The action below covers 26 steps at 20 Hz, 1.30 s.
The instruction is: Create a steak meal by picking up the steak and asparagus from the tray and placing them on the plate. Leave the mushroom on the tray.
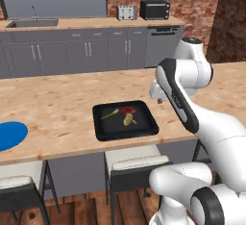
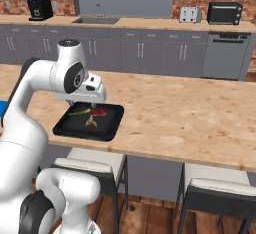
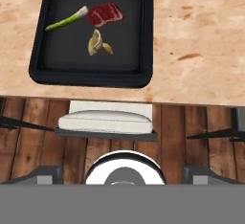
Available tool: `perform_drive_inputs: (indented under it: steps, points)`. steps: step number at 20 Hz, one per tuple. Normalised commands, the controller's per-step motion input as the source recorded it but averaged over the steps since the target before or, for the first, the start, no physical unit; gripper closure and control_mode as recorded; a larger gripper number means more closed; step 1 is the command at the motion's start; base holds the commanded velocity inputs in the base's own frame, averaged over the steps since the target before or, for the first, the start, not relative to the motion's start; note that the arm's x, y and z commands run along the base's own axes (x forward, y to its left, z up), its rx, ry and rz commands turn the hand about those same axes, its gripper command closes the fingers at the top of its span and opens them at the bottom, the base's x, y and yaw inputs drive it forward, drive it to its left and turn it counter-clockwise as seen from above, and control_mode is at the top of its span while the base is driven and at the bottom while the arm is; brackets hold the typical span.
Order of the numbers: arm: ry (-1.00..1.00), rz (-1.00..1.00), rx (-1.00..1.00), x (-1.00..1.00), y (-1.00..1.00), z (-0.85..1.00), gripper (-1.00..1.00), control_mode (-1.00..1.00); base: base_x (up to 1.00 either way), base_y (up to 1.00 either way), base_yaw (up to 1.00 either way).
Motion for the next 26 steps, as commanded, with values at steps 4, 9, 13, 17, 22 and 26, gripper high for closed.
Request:
perform_drive_inputs:
  steps: [4,9,13,17,22,26]
  points:
    - [-0.01,0.00,0.00,-0.01,0.28,-0.10,-1.00,-1.00,0.00,0.00,0.00]
    - [0.00,0.00,0.00,0.00,0.06,-0.07,-1.00,-1.00,0.00,0.00,0.00]
    - [0.00,0.00,0.00,0.00,0.00,-0.03,-1.00,1.00,-0.05,0.00,0.00]
    - [0.00,0.00,0.00,0.00,0.00,0.00,-1.00,1.00,-0.44,0.00,0.01]
    - [0.00,0.00,0.00,0.00,0.00,0.00,-1.00,1.00,-0.51,0.35,0.03]
    - [0.00,0.00,0.00,0.00,0.00,0.00,-1.00,1.00,-0.21,0.86,0.00]
